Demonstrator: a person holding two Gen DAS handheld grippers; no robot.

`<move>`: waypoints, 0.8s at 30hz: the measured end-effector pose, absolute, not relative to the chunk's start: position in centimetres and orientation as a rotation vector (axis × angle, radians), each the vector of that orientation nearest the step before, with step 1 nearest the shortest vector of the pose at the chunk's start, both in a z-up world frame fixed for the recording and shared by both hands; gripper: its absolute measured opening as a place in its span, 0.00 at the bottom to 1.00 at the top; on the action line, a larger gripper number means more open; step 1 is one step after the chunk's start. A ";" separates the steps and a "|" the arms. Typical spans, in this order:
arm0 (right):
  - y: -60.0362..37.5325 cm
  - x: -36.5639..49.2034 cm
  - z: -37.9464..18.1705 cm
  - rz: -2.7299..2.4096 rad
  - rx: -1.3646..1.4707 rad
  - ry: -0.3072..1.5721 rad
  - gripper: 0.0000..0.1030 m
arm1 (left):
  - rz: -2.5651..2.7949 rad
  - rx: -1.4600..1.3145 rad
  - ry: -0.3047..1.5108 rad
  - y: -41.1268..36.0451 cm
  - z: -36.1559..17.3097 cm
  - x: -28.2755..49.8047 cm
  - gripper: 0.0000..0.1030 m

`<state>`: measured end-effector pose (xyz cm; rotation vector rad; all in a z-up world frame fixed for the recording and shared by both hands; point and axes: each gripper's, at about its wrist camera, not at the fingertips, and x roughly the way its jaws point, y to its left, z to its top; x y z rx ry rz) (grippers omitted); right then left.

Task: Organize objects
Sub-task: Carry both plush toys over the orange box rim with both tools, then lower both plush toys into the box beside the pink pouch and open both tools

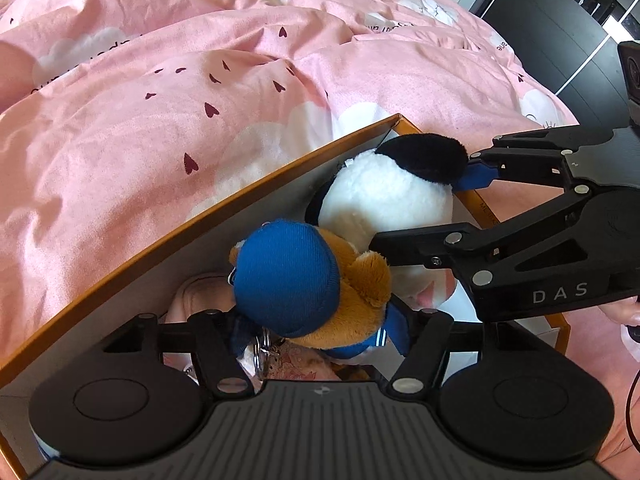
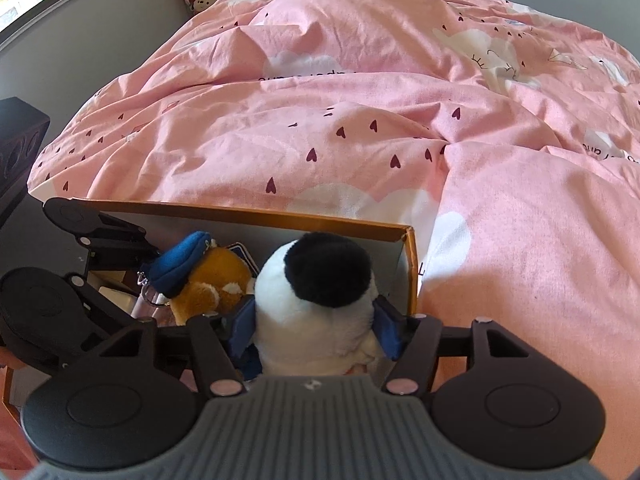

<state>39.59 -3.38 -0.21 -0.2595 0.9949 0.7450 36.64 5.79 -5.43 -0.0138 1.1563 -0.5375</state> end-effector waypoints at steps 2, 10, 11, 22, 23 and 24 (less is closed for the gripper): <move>-3.3 39.5 -0.2 0.754 -0.270 0.998 0.62 | -0.536 0.008 1.152 6.0 -5.1 36.2 0.77; -3.6 39.0 0.8 0.760 -0.318 0.948 0.65 | -0.460 0.033 1.122 7.1 -3.9 34.9 0.66; -3.7 38.9 1.1 0.766 -0.320 0.946 0.61 | -0.431 0.046 1.124 7.0 -3.9 34.8 0.63; -3.2 36.4 1.3 0.939 -0.325 0.894 0.36 | -0.195 0.152 1.163 8.5 -5.1 33.2 0.41; -2.8 36.2 1.0 0.952 -0.327 0.898 0.33 | -0.184 0.153 1.161 8.6 -5.1 33.1 0.41; -2.4 36.0 0.7 0.963 -0.331 0.902 0.31 | -0.177 0.153 1.160 8.6 -5.1 33.0 0.41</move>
